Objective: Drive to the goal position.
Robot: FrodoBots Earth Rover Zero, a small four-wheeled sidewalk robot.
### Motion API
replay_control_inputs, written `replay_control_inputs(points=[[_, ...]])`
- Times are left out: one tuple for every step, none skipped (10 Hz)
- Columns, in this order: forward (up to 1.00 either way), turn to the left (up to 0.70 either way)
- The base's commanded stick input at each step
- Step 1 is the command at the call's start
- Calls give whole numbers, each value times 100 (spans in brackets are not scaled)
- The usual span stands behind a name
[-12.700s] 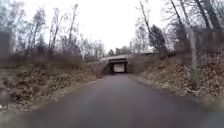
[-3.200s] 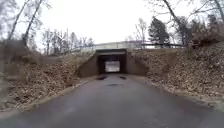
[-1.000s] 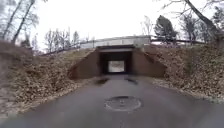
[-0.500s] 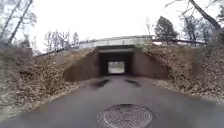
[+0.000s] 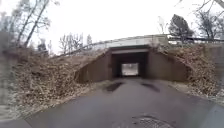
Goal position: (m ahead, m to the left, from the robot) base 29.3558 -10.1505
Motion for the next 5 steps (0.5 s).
replay_control_inputs(points=[[100,1],[100,1],[100,1],[100,1],[100,1]])
